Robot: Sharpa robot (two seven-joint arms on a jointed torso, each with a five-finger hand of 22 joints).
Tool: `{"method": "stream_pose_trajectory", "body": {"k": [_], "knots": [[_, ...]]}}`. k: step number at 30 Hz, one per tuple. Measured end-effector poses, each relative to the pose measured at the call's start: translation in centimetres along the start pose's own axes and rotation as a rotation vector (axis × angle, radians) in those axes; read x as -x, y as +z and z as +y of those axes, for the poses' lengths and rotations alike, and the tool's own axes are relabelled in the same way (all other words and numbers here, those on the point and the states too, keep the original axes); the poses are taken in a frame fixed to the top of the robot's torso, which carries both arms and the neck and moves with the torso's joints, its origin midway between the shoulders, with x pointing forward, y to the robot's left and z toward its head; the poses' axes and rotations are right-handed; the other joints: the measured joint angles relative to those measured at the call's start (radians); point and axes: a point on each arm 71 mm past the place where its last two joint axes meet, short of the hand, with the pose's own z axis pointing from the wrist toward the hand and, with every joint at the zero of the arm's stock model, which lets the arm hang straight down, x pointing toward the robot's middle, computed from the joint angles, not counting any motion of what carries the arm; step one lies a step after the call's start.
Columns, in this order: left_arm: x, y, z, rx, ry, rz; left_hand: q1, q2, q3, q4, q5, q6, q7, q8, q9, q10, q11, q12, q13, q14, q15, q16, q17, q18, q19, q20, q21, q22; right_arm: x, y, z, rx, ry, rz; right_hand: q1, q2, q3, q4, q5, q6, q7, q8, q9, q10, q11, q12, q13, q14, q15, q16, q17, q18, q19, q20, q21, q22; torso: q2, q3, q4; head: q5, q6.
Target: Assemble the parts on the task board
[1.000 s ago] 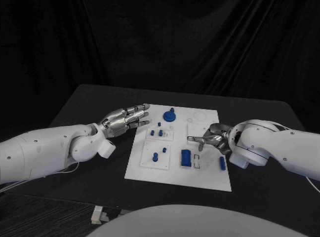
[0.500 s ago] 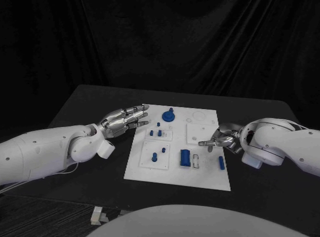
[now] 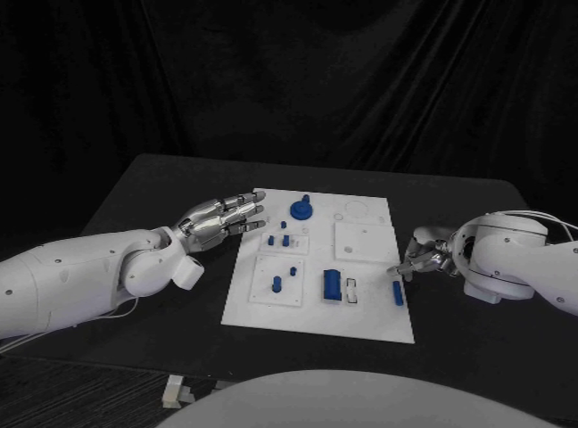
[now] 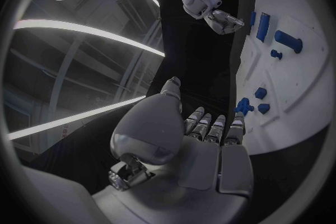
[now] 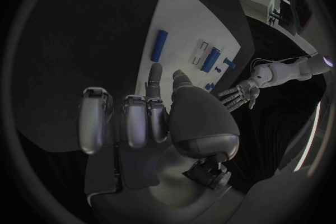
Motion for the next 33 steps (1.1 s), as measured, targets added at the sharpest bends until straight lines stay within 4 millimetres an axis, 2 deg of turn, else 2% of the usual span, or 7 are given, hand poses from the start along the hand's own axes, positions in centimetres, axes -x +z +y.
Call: {"method": "stream_pose_trajectory", "body": {"k": [6, 18, 30, 33], "knots": [[0.0, -0.1, 0.2, 0.002, -0.002, 0.000, 0.000, 0.000, 0.000, -0.001, 0.000, 0.000, 0.000, 0.000, 0.000, 0.002, 0.002, 0.000, 0.000, 0.000, 0.000, 0.000, 0.000, 0.000, 0.000, 0.000, 0.000, 0.000, 0.0, 0.0, -0.1, -0.014, -0.049, -0.016, 0.000, 0.000, -0.004, 0.004, -0.004, 0.003, -0.003, 0.005, 0.006, 0.000, 0.000, 0.000, 0.000, -0.001, -0.001, 0.000, 0.000, 0.000, 0.000, 0.000, 0.000, 0.000, 0.000, -0.0001, 0.0007, -0.006, 0.000], [0.0, -0.1, 0.4, 0.006, -0.004, -0.001, 0.000, 0.000, 0.000, -0.006, 0.004, 0.004, 0.004, 0.000, 0.000, 0.006, 0.006, 0.000, 0.002, 0.000, 0.000, 0.000, 0.000, 0.000, 0.000, 0.000, 0.000, 0.000, -0.9, 0.4, -0.2, -0.029, -0.109, -0.019, -0.006, 0.006, -0.004, 0.004, -0.005, 0.003, -0.003, 0.004, 0.006, 0.000, 0.000, 0.000, 0.000, -0.001, -0.001, -0.004, 0.000, 0.000, 0.000, 0.000, 0.000, 0.000, 0.000, 0.0001, 0.0000, -0.003, 0.000], [0.0, -0.1, 0.5, 0.008, -0.006, -0.001, 0.000, 0.000, 0.000, -0.006, 0.004, 0.004, 0.004, 0.000, 0.000, 0.007, 0.007, 0.000, 0.002, 0.000, 0.000, 0.000, 0.000, 0.000, 0.000, 0.000, 0.000, 0.000, -2.0, 0.9, 0.5, -0.020, -0.121, -0.007, -0.006, 0.006, -0.004, 0.004, -0.009, -0.018, 0.007, -0.036, -0.014, 0.000, 0.000, 0.000, 0.000, -0.001, -0.001, -0.019, 0.000, 0.000, 0.000, 0.000, -0.011, 0.000, 0.001, 0.0002, 0.0008, -0.008, 0.000], [-0.1, -0.1, 0.5, 0.009, -0.007, 0.001, 0.000, 0.000, 0.000, -0.006, 0.004, 0.004, 0.004, 0.000, 0.000, 0.007, 0.007, 0.000, 0.002, 0.000, 0.000, 0.000, 0.000, 0.000, 0.000, 0.000, 0.000, 0.000, -2.4, 1.1, 0.6, -0.019, -0.120, -0.001, 0.014, 0.010, 0.007, -0.010, -0.003, -0.020, 0.009, -0.051, -0.024, 0.000, 0.000, 0.000, 0.000, -0.001, -0.001, -0.026, 0.000, 0.000, 0.000, 0.000, -0.015, 0.000, 0.001, 0.0002, 0.0008, -0.008, 0.000]]}}
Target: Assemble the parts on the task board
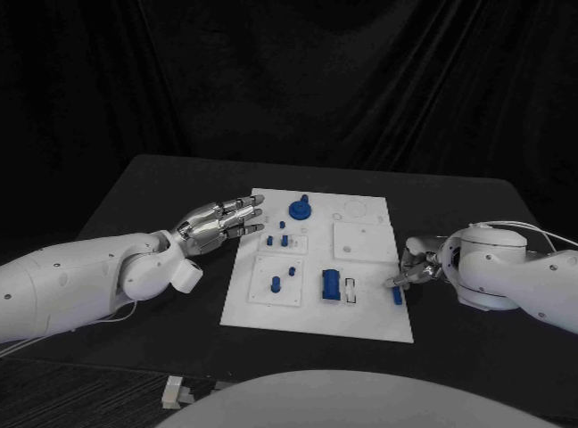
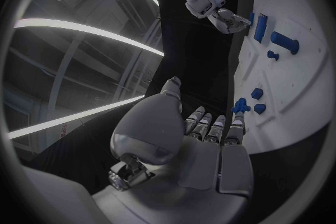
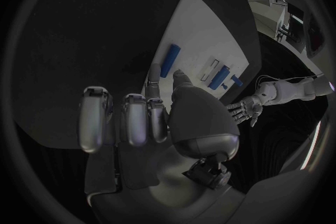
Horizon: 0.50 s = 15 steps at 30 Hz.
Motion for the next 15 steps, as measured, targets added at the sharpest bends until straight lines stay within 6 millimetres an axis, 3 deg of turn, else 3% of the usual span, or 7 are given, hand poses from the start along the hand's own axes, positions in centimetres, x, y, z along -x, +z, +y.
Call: {"method": "stream_pose_trajectory", "body": {"k": [3, 7, 11, 15], "knots": [[-0.01, 0.00, 0.03, 0.000, -0.001, 0.001, 0.000, 0.000, 0.000, 0.000, 0.000, 0.000, 0.000, 0.000, 0.000, 0.003, 0.003, 0.000, 0.000, 0.000, 0.000, 0.000, 0.000, 0.000, 0.000, 0.000, 0.000, 0.000, -0.50, 0.18, 0.15, 0.002, 0.002, 0.009, 0.028, -0.002, 0.009, -0.021, 0.030, -0.002, 0.002, -0.019, -0.013, 0.000, 0.000, 0.000, 0.000, 0.000, 0.000, -0.004, 0.000, 0.000, 0.000, 0.000, -0.005, 0.000, 0.000, 0.0000, -0.0001, 0.003, 0.000], [-0.02, -0.03, 0.08, 0.002, -0.002, 0.001, 0.000, 0.000, 0.003, -0.003, 0.005, 0.000, 0.000, 0.000, 0.000, 0.003, 0.003, 0.000, 0.000, 0.000, 0.000, 0.000, 0.000, 0.000, 0.000, 0.000, 0.000, 0.000, -0.87, 0.33, 0.38, 0.006, 0.006, 0.014, 0.085, -0.006, 0.036, -0.060, 0.101, -0.005, 0.005, -0.044, -0.032, 0.000, 0.000, 0.000, 0.000, 0.000, 0.000, -0.011, 0.000, 0.000, 0.000, 0.000, -0.012, 0.000, 0.000, 0.0000, -0.0004, 0.004, 0.000], [0.00, -0.03, 0.12, 0.003, -0.002, 0.001, 0.000, 0.000, 0.003, -0.003, 0.005, -0.002, 0.002, 0.000, 0.000, 0.003, 0.003, 0.000, 0.001, 0.000, 0.000, 0.000, 0.000, 0.000, 0.000, 0.000, 0.000, 0.000, -0.77, 0.37, 0.83, 0.018, 0.012, 0.009, 0.138, -0.014, 0.079, -0.108, 0.128, -0.013, 0.008, -0.066, -0.047, 0.000, 0.000, 0.000, 0.000, 0.000, 0.000, -0.016, 0.000, 0.000, 0.000, 0.000, -0.020, 0.000, 0.000, 0.0000, -0.0005, 0.005, 0.000], [-0.05, 0.00, 0.20, 0.004, -0.004, 0.003, 0.000, 0.000, 0.001, -0.004, 0.005, -0.004, 0.004, 0.000, 0.000, 0.003, 0.003, 0.000, 0.001, 0.000, 0.000, 0.000, 0.000, 0.000, 0.000, 0.000, 0.000, 0.000, -0.77, 0.39, 0.94, 0.022, 0.017, 0.007, 0.175, -0.022, 0.079, -0.108, 0.181, -0.023, 0.013, -0.085, -0.056, 0.000, 0.007, 0.000, 0.000, 0.001, 0.002, -0.019, 0.000, 0.000, 0.000, 0.000, -0.028, 0.000, 0.000, 0.0000, -0.0005, 0.006, 0.000]]}}
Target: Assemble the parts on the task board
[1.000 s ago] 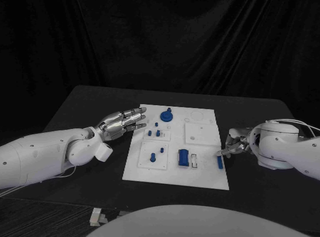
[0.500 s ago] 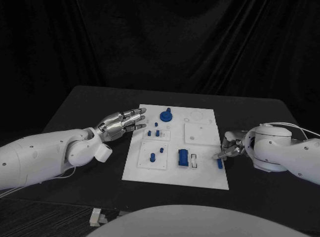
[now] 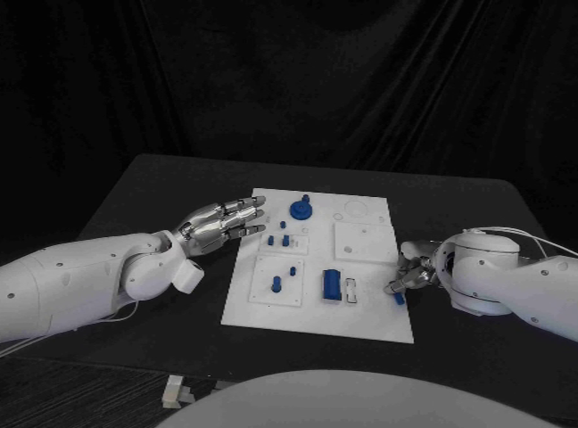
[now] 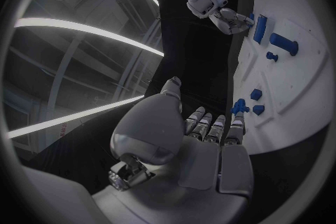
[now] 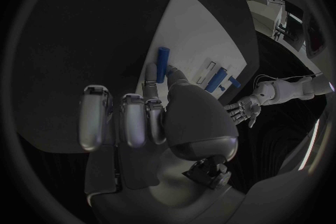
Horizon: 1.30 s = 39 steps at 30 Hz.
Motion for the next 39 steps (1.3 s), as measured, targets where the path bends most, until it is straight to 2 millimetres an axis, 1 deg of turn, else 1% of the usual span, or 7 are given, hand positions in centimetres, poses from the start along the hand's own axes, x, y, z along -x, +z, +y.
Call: {"method": "stream_pose_trajectory", "body": {"k": [5, 10, 12, 13, 19, 25, 39], "knots": [[0.0, 0.0, 0.1, 0.002, -0.002, 0.000, 0.000, 0.000, 0.000, -0.003, 0.003, 0.000, 0.000, 0.000, 0.000, 0.000, 0.000, 0.000, 0.000, 0.000, 0.000, 0.000, 0.000, 0.000, 0.000, 0.000, 0.000, 0.000, 0.0, 0.0, 0.1, 0.003, 0.005, -0.004, 0.022, -0.008, 0.006, 0.006, 0.028, -0.003, 0.003, -0.018, 0.001, -0.002, 0.003, 0.000, 0.000, 0.000, 0.007, 0.000, 0.000, 0.000, 0.000, 0.000, -0.002, 0.000, 0.000, 0.0000, 0.0000, 0.002, 0.000], [0.0, -0.1, 0.2, 0.003, -0.003, 0.001, 0.000, 0.000, 0.002, -0.004, 0.005, 0.000, 0.000, 0.000, 0.000, -0.004, 0.004, 0.000, 0.000, 0.000, 0.000, 0.000, 0.000, 0.000, 0.000, 0.000, 0.000, 0.000, -0.2, -0.2, 0.0, 0.007, 0.019, -0.016, 0.037, -0.014, 0.032, 0.032, 0.039, 0.007, 0.021, -0.022, 0.001, 0.000, 0.025, 0.000, 0.000, -0.003, 0.021, 0.000, 0.000, 0.000, -0.002, 0.013, -0.004, 0.000, 0.000, 0.0000, 0.0000, 0.004, 0.000], [0.0, -0.1, 0.2, 0.004, -0.003, 0.001, 0.000, 0.000, 0.002, -0.004, 0.005, 0.000, 0.000, 0.000, 0.000, -0.004, 0.004, 0.000, 0.000, 0.000, 0.000, 0.000, 0.000, 0.000, 0.000, 0.000, 0.000, 0.000, -0.3, -0.3, -0.1, 0.007, 0.031, -0.022, 0.014, -0.035, 0.053, 0.041, 0.054, 0.003, 0.025, -0.013, -0.012, 0.000, 0.025, 0.000, 0.000, -0.003, 0.021, 0.000, 0.000, 0.000, -0.002, 0.020, -0.004, 0.000, 0.000, 0.0000, 0.0001, 0.005, 0.000], [0.0, -0.1, 0.2, 0.004, -0.003, 0.000, 0.000, 0.000, 0.002, -0.004, 0.005, 0.000, 0.000, 0.000, 0.000, -0.004, 0.004, 0.000, 0.000, 0.000, 0.000, 0.000, 0.000, 0.000, 0.000, 0.000, 0.000, 0.000, -0.3, -0.4, -0.2, 0.008, 0.041, -0.025, -0.004, -0.042, 0.096, 0.007, 0.054, 0.003, 0.025, -0.010, -0.019, 0.000, 0.025, 0.000, 0.000, -0.003, 0.021, 0.000, 0.000, 0.000, -0.002, 0.020, -0.004, 0.000, 0.000, 0.0000, 0.0000, 0.005, 0.000], [0.0, -0.2, 0.2, 0.005, -0.004, 0.000, 0.000, 0.000, 0.002, -0.004, 0.005, 0.000, 0.000, 0.000, 0.000, -0.004, 0.004, 0.000, 0.000, 0.000, 0.000, 0.000, 0.000, 0.000, 0.000, 0.000, 0.000, 0.000, -0.2, -0.9, -0.3, 0.014, 0.121, -0.010, -0.082, -0.059, 0.219, -0.058, 0.139, -0.002, 0.030, -0.007, -0.020, -0.002, 0.027, 0.000, 0.000, 0.000, 0.025, 0.000, 0.000, 0.000, -0.002, 0.020, -0.004, 0.000, 0.000, 0.0000, 0.0000, 0.006, 0.000], [0.0, -0.1, 0.3, 0.006, -0.005, 0.001, 0.000, 0.000, 0.001, -0.004, 0.005, 0.000, 0.000, 0.000, 0.000, -0.004, 0.004, 0.000, 0.000, 0.000, 0.000, 0.000, 0.000, 0.000, 0.000, 0.000, 0.000, 0.000, 0.7, -1.5, 0.5, 0.039, 0.257, 0.035, -0.111, -0.062, 0.250, -0.062, 0.154, -0.002, 0.030, -0.002, -0.015, -0.002, 0.027, 0.000, 0.000, -0.001, 0.026, 0.004, 0.000, 0.000, -0.002, 0.020, -0.004, 0.000, 0.000, 0.0000, 0.0000, 0.005, 0.000], [0.0, -0.1, 0.3, 0.007, -0.006, 0.003, 0.004, 0.004, 0.004, -0.007, 0.005, 0.000, 0.000, 0.000, 0.000, 0.000, 0.008, 0.000, 0.001, 0.000, 0.000, 0.000, -0.001, 0.000, 0.000, 0.000, 0.000, 0.000, -0.1, -0.8, 3.0, 0.072, 0.483, 0.203, -0.132, -0.062, 0.282, -0.072, 0.159, -0.003, 0.032, -0.002, -0.015, -0.002, 0.027, 0.000, 0.000, -0.002, 0.027, 0.008, 0.000, 0.000, -0.002, 0.020, 0.001, 0.000, 0.000, 0.0000, 0.0000, 0.005, 0.000]]}}
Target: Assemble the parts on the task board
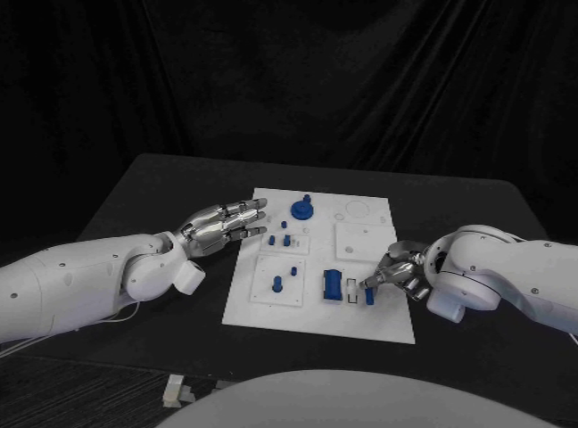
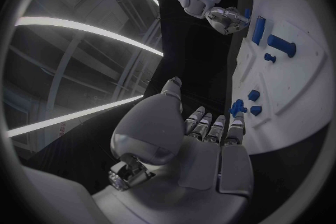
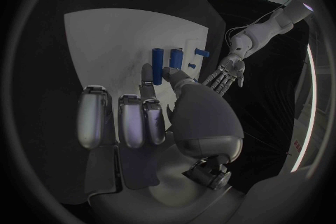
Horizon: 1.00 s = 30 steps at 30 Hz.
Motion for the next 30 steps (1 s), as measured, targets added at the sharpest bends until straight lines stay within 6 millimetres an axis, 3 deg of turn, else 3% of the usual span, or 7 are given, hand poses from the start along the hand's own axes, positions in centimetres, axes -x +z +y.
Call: {"method": "stream_pose_trajectory", "body": {"k": [4, 8, 15, 16, 22, 23, 30], "knots": [[0.0, 0.0, 0.0, 0.000, 0.000, 0.000, 0.000, 0.000, 0.000, 0.000, 0.000, 0.000, 0.000, 0.000, 0.000, 0.000, 0.000, 0.004, 0.001, 0.000, 0.000, 0.000, 0.000, 0.000, 0.000, 0.000, 0.000, 0.000, -0.3, 0.5, 0.1, -0.004, 0.024, 0.020, -0.007, 0.004, 0.001, -0.001, -0.006, 0.000, 0.000, 0.000, 0.000, 0.000, 0.000, 0.000, 0.000, 0.000, 0.000, 0.000, 0.000, 0.000, 0.000, 0.000, 0.000, 0.000, 0.000, 0.0000, 0.0001, 0.001, 0.000], [-0.1, 0.0, 0.0, 0.000, -0.001, 0.002, 0.000, 0.000, 0.000, 0.000, 0.000, 0.000, 0.000, 0.000, 0.000, 0.002, 0.002, 0.004, 0.001, 0.000, 0.000, 0.000, 0.000, 0.000, 0.000, 0.000, 0.000, 0.000, -0.6, 0.9, 0.3, -0.007, 0.037, 0.033, -0.023, 0.006, 0.025, -0.019, -0.061, -0.011, -0.004, 0.014, 0.011, -0.002, 0.002, 0.000, 0.000, -0.001, 0.002, 0.000, 0.000, 0.000, 0.000, 0.000, 0.000, 0.000, 0.000, 0.0000, 0.0001, 0.000, 0.000], [-0.1, 0.1, 0.1, 0.001, -0.003, 0.004, 0.000, 0.000, 0.000, 0.000, 0.004, 0.000, 0.000, 0.000, 0.000, 0.004, 0.003, 0.004, 0.002, 0.000, 0.000, 0.000, 0.000, 0.000, 0.000, 0.000, 0.000, 0.000, -0.9, 1.7, 0.3, -0.015, 0.043, 0.039, -0.034, 0.005, 0.039, -0.034, -0.101, -0.027, -0.006, 0.018, 0.013, -0.002, 0.002, 0.000, 0.001, -0.002, 0.002, 0.000, 0.000, 0.000, 0.000, 0.000, 0.000, 0.000, 0.000, 0.0000, 0.0001, 0.001, 0.000], [-0.1, 0.1, 0.1, 0.001, -0.003, 0.004, 0.000, 0.000, 0.000, 0.000, 0.004, 0.000, 0.000, 0.000, 0.000, 0.004, 0.004, 0.004, 0.002, 0.000, 0.000, 0.000, 0.000, 0.000, 0.000, 0.000, 0.000, 0.000, -0.9, 1.8, 0.4, -0.016, 0.044, 0.039, -0.035, 0.006, 0.062, -0.056, -0.112, -0.029, -0.007, 0.019, 0.013, -0.002, 0.002, 0.000, 0.001, -0.002, 0.002, 0.000, 0.000, 0.000, 0.000, 0.000, 0.000, 0.000, 0.000, 0.0000, 0.0001, 0.001, 0.000], [-0.1, 0.0, 0.1, 0.001, -0.003, 0.004, 0.000, 0.000, 0.003, -0.003, 0.004, 0.000, 0.000, 0.000, 0.000, 0.004, 0.003, 0.004, 0.002, 0.000, 0.000, 0.000, 0.000, 0.000, 0.000, 0.000, 0.000, 0.000, -1.0, 2.2, 0.6, -0.015, 0.038, 0.033, -0.050, 0.005, 0.062, -0.056, -0.168, -0.033, -0.011, 0.027, 0.014, -0.001, 0.001, 0.000, 0.001, -0.002, 0.002, 0.000, 0.000, 0.000, 0.000, 0.000, -0.005, 0.000, 0.000, 0.0000, 0.0003, 0.000, 0.000], [-0.1, 0.0, 0.1, 0.001, -0.003, 0.004, 0.000, 0.000, 0.003, -0.003, 0.004, 0.000, 0.000, 0.000, 0.000, 0.004, 0.003, 0.004, 0.002, 0.000, 0.000, 0.000, 0.000, 0.000, 0.000, 0.000, 0.000, 0.000, -1.0, 2.2, 0.6, -0.014, 0.036, 0.030, -0.054, 0.004, 0.100, -0.094, -0.184, -0.036, -0.011, 0.028, 0.014, -0.001, 0.001, 0.000, 0.001, -0.002, 0.002, 0.000, 0.000, 0.000, 0.000, 0.000, -0.005, 0.000, 0.000, 0.0000, 0.0003, 0.001, 0.000], [-0.1, 0.1, 0.1, 0.002, -0.004, 0.005, 0.000, 0.000, 0.003, -0.003, 0.004, 0.000, 0.000, 0.000, 0.000, 0.007, 0.007, 0.004, 0.002, 0.000, 0.000, 0.000, 0.000, 0.000, 0.000, 0.000, 0.000, 0.000, -0.9, 2.3, 0.8, -0.008, 0.029, 0.013, -0.068, 0.003, 0.102, -0.096, -0.198, -0.038, -0.012, 0.030, 0.014, 0.002, -0.002, 0.000, 0.001, -0.002, 0.002, 0.000, 0.000, 0.000, 0.000, 0.000, -0.005, 0.001, 0.000, 0.0000, 0.0003, 0.001, 0.000]]}}
